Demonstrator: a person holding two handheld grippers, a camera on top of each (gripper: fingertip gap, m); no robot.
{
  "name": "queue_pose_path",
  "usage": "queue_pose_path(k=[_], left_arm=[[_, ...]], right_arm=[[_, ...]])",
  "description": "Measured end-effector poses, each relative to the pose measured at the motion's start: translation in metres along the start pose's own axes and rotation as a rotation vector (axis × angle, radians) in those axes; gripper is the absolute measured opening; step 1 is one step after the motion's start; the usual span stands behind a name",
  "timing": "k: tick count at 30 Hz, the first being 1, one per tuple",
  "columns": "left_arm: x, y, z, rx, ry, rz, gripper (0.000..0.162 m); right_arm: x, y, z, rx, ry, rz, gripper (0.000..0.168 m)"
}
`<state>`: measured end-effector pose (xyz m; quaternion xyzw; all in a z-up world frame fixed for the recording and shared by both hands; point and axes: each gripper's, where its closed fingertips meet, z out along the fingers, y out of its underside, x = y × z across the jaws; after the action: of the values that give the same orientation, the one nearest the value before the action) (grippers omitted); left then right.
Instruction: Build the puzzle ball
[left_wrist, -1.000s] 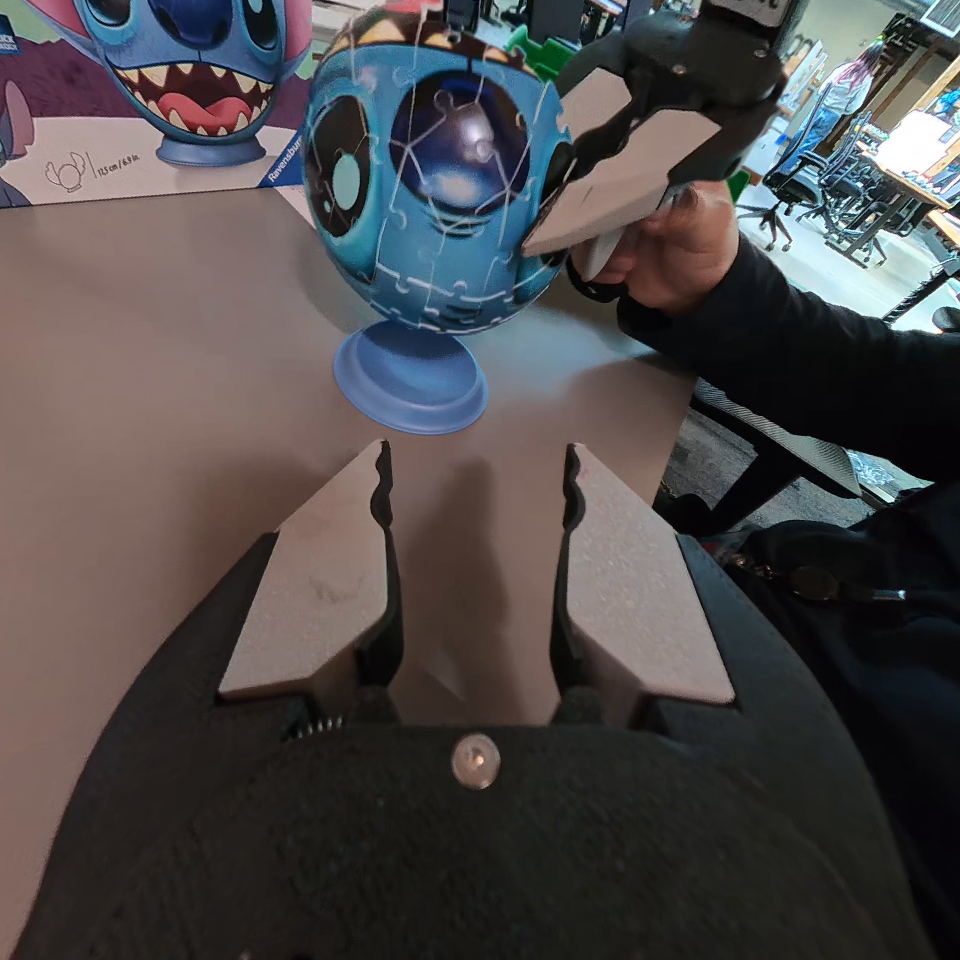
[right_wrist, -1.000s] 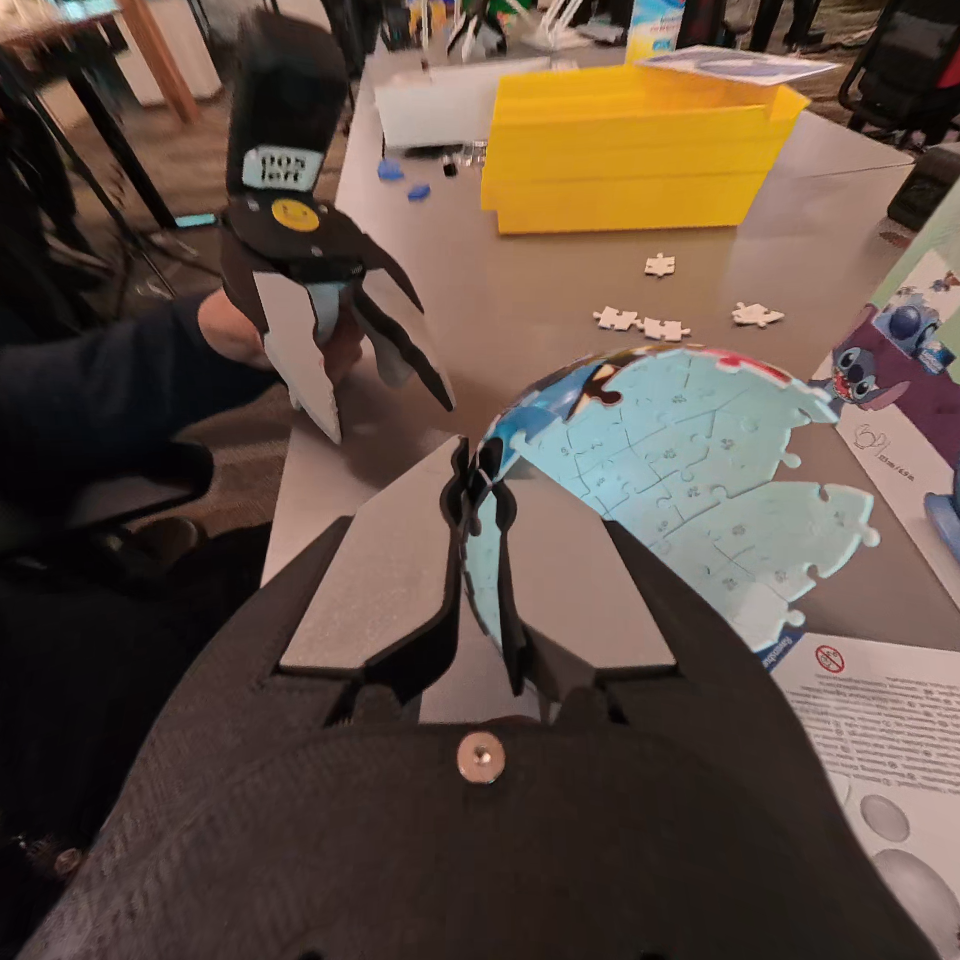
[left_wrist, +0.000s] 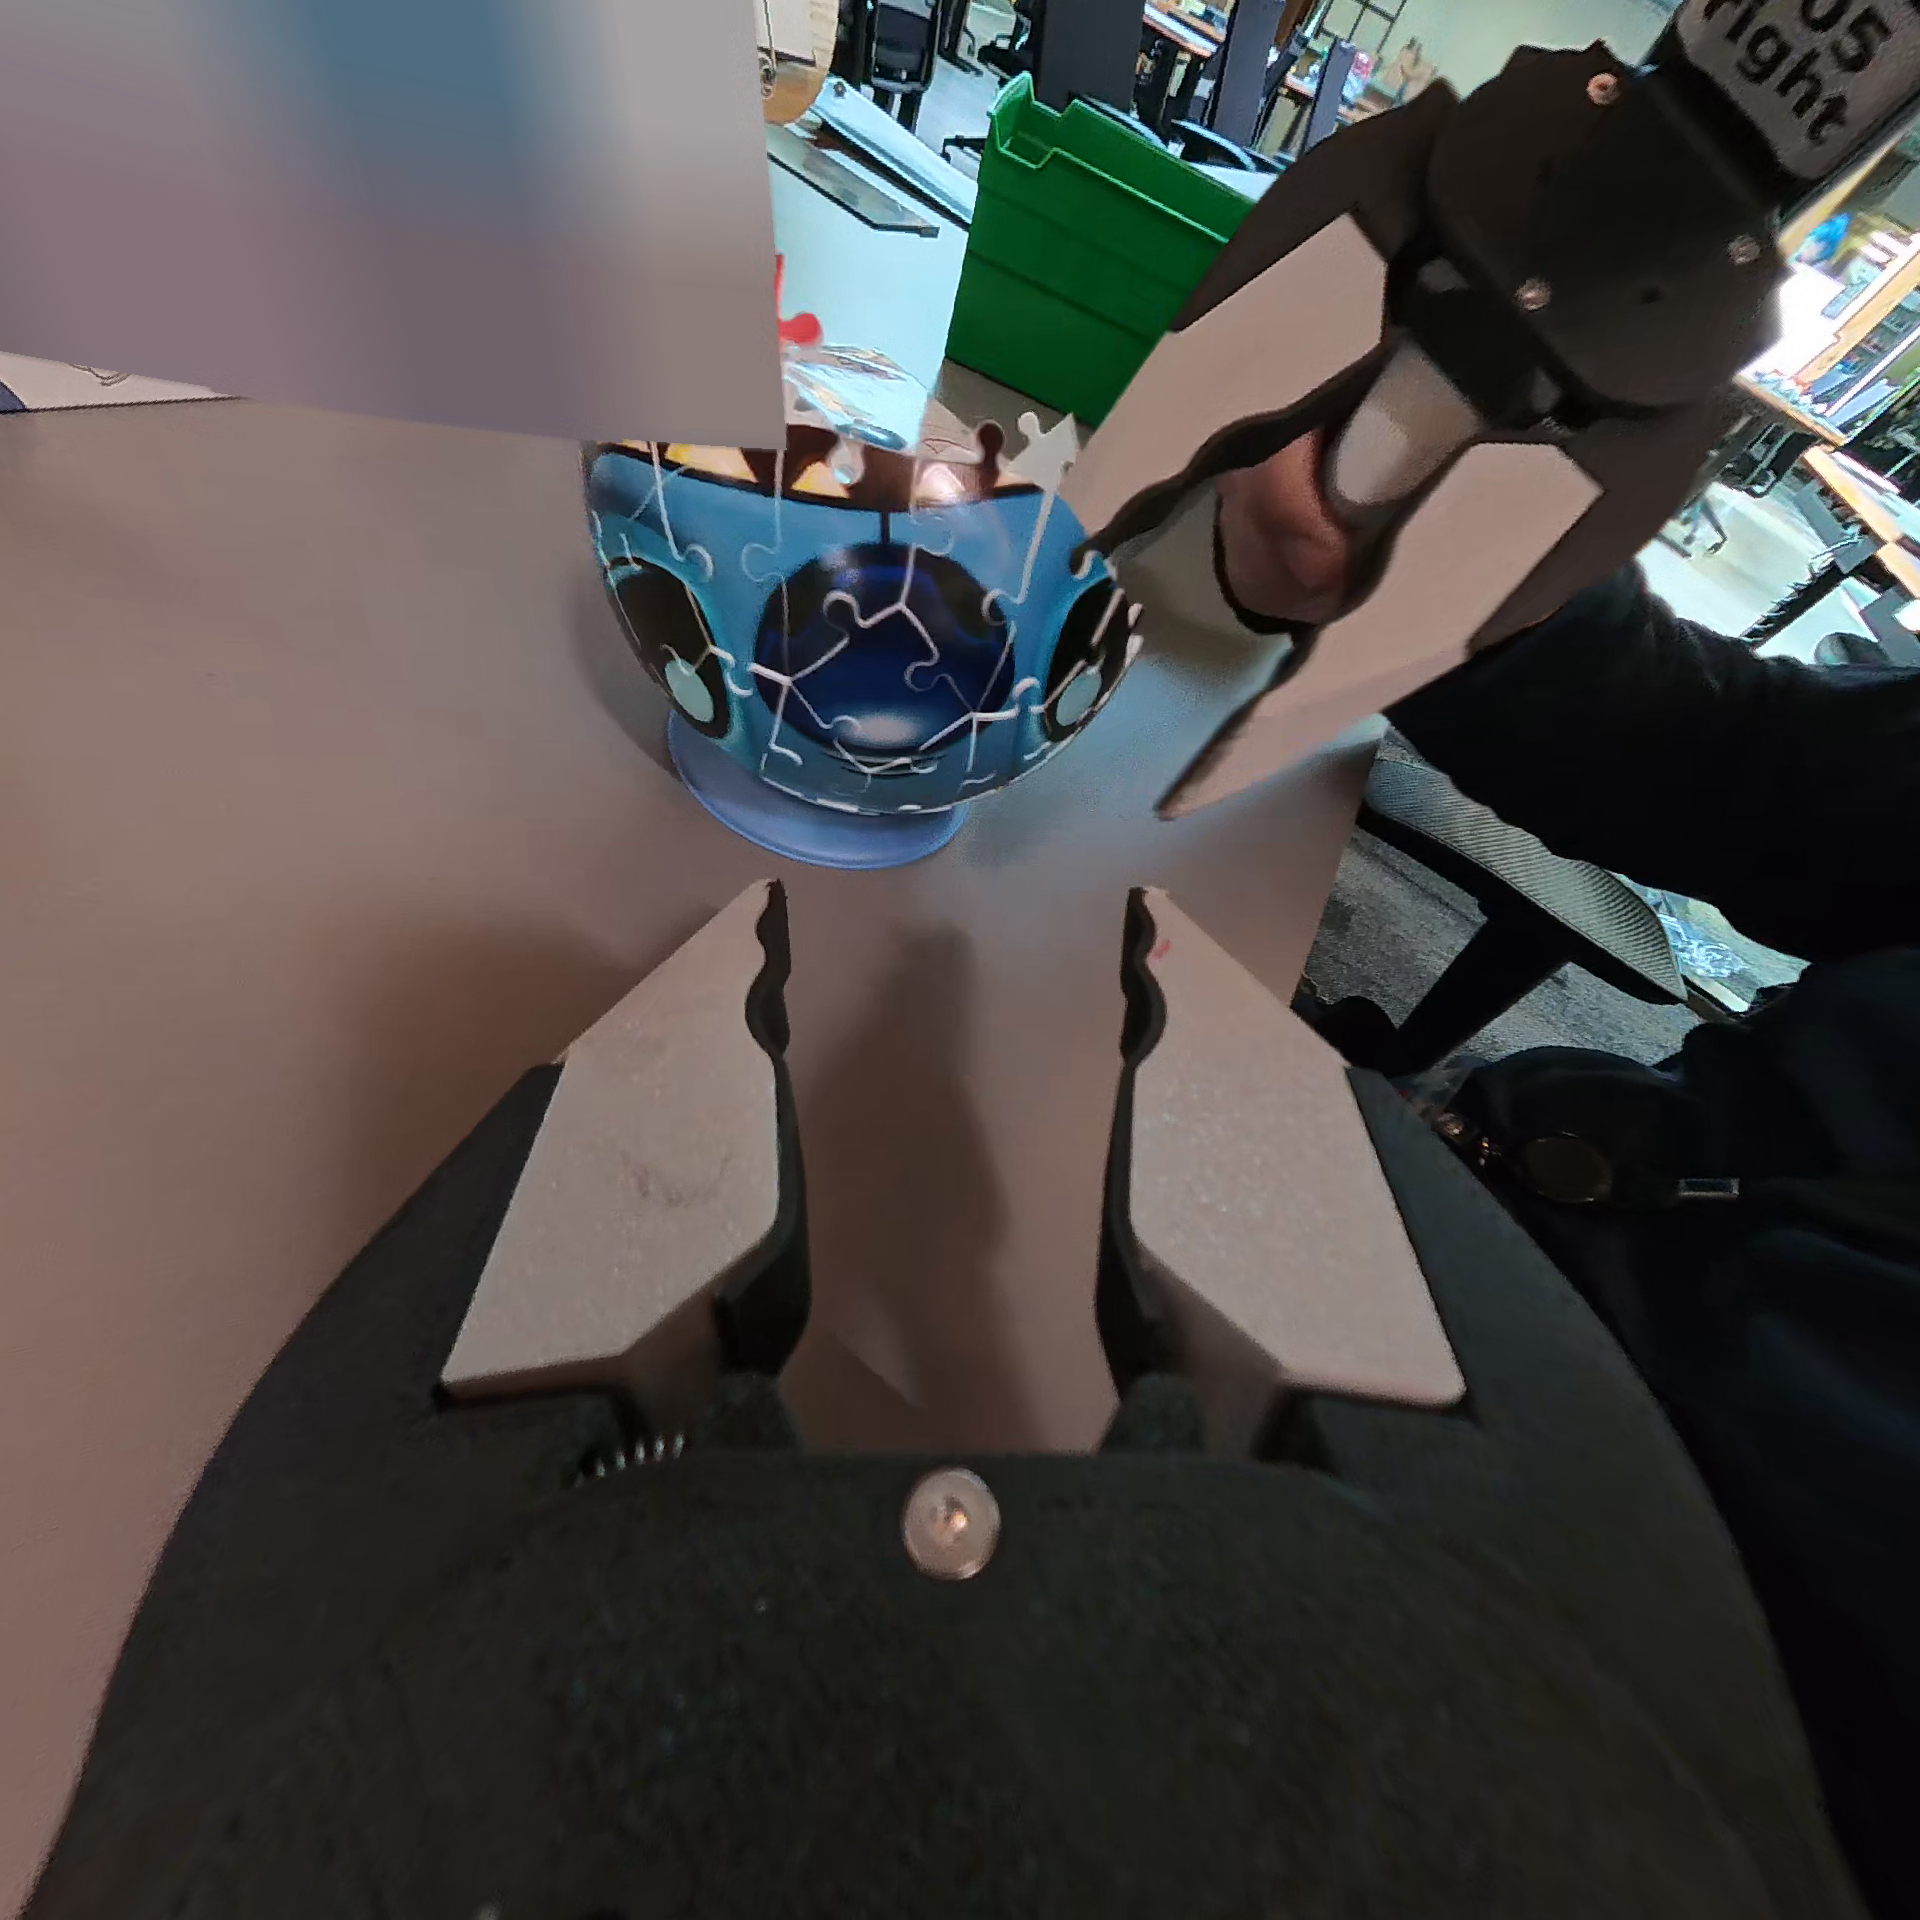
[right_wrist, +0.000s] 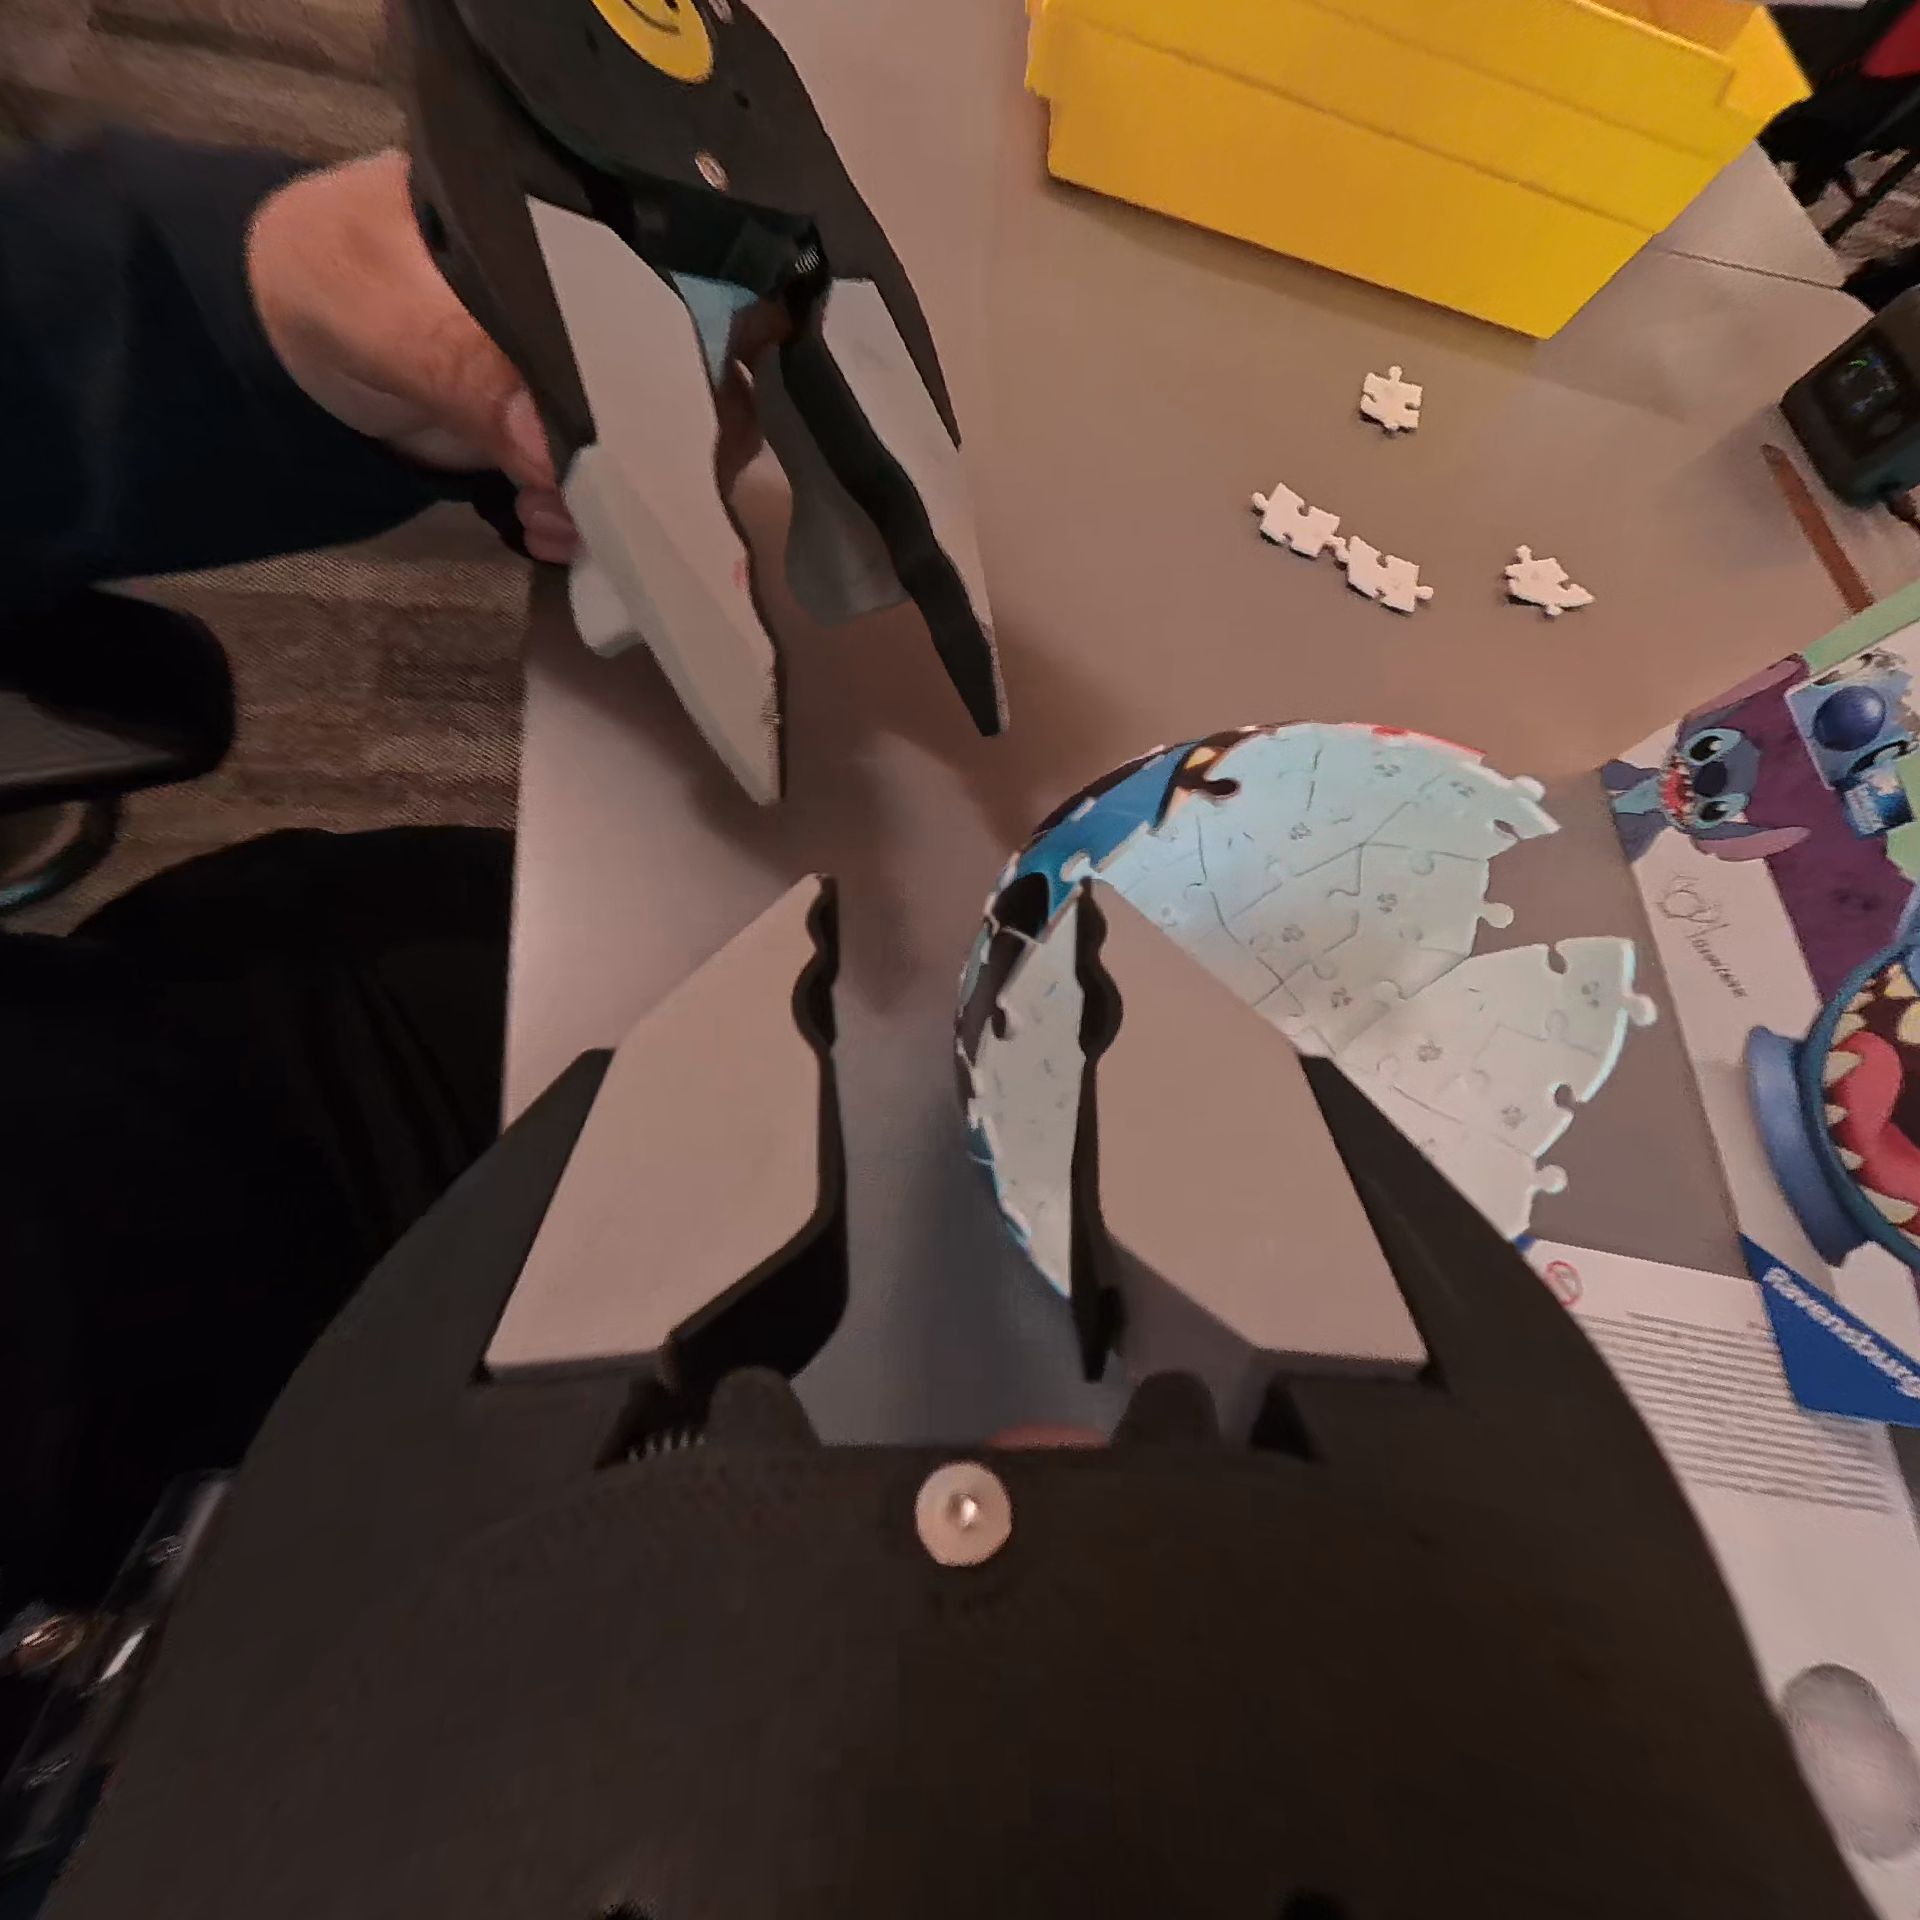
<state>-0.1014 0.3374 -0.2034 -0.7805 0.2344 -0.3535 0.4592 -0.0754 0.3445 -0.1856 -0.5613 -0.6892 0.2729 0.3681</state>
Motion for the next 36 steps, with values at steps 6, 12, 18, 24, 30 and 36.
queue_pose_path(k=[6, 12, 18, 24, 30, 36], left_arm=[[0.001, -0.002, -0.001, 0.017, 0.013, -0.015, 0.063], [0.002, -0.006, -0.002, 0.041, 0.041, -0.045, 0.062], [-0.014, -0.026, -0.015, 0.141, -0.016, 0.031, 0.055], [-0.067, -0.055, -0.018, 0.121, -0.185, 0.1, 0.061], [-0.121, -0.071, -0.001, 0.044, -0.275, 0.152, 0.064], [-0.151, -0.051, 0.003, -0.057, -0.403, 0.182, 0.059]], right_arm=[[-0.007, -0.023, -0.06, 0.22, -0.085, 0.135, 0.042], [0.03, -0.007, -0.097, 0.263, -0.018, 0.236, 0.054], [0.132, 0.07, -0.157, 0.144, 0.302, 0.385, 0.049], [0.181, 0.141, -0.156, -0.003, 0.349, 0.438, 0.052], [0.184, 0.175, -0.126, -0.04, 0.273, 0.493, 0.047], [0.175, 0.207, -0.104, -0.194, 0.236, 0.424, 0.049]])
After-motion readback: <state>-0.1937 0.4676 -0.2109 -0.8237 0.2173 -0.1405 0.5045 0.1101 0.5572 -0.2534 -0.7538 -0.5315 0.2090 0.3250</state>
